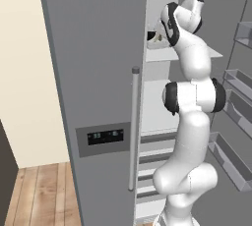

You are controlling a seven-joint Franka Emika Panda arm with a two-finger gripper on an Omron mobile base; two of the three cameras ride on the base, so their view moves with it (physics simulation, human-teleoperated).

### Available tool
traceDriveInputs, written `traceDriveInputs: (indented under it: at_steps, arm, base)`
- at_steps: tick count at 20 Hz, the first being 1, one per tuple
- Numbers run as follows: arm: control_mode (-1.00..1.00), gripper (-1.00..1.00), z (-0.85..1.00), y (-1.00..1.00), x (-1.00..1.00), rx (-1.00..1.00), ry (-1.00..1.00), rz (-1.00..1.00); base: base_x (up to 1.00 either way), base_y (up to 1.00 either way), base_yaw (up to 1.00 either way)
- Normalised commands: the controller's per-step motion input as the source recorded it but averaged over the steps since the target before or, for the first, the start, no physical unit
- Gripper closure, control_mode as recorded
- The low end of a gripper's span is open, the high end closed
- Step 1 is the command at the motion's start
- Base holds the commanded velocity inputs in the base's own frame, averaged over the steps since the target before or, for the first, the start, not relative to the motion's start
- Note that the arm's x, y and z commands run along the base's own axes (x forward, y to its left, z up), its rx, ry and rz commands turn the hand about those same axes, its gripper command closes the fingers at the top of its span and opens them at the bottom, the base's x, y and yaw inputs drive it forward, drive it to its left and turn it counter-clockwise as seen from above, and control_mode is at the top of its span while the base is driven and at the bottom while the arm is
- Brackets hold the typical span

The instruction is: Place the tupperware containing the fish and eggplant meal in the microwave. Close the microwave door and press the start button to reheat the meal.

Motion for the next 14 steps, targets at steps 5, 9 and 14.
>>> traceDriveInputs:
  at_steps: [5, 9, 14]
  arm:
    - [-1.0, 1.0, -0.23, 0.0, 0.0, 0.0, -0.05, -0.02]
    - [-1.0, 1.0, -0.56, 0.0, 0.01, 0.0, -0.18, -0.12]
    - [-1.0, 1.0, -0.62, 0.0, 0.17, 0.0, -0.3, -0.1]
  base:
    - [0.0, 0.0, 0.0]
    - [0.0, 0.0, 0.0]
    - [0.0, 0.0, 0.0]
